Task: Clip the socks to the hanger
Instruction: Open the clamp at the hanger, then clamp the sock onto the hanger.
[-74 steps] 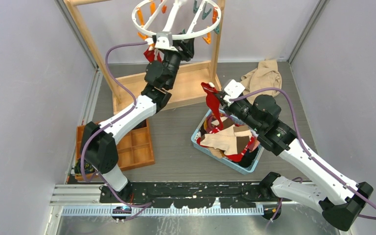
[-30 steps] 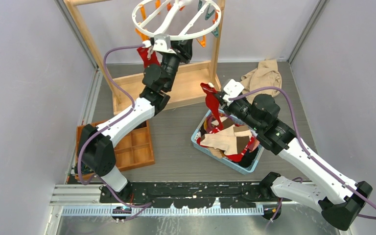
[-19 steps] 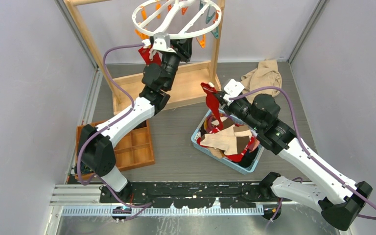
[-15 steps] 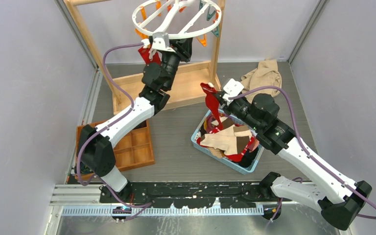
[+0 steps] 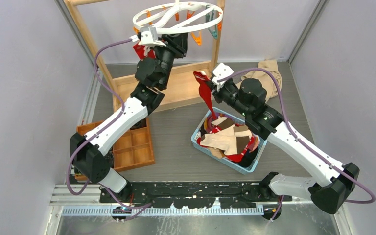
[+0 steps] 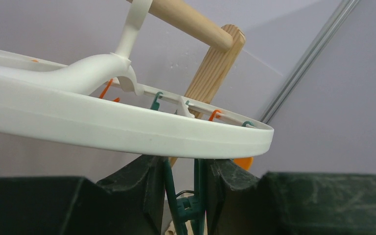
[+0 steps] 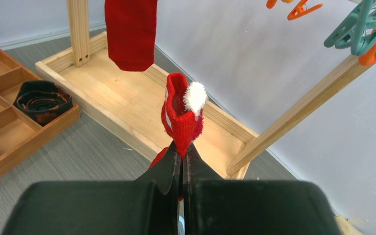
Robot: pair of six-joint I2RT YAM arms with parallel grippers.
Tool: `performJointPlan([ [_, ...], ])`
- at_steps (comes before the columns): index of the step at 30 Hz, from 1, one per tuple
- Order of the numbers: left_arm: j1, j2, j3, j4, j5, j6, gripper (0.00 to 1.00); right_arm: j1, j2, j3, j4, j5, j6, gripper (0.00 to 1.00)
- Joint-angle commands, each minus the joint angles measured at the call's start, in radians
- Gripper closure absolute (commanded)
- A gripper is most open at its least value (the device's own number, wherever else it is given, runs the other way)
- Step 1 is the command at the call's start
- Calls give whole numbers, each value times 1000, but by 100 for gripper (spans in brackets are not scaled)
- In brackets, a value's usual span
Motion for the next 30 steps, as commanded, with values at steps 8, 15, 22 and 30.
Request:
performJointPlan([
  [8,2,-43,58,-125,-84,-132,100,-1,92,119,154,35,56,99],
  [15,2,-37,79,-166,-97,-144,100,5,147,162,221,91,51,99],
  [22,4,-33,85,-166,-91,-145,100,6,197,216,252,82,80,99],
  [30,8,-30,80,-161,-86,-155,100,5,236,258,263,88,81,99],
])
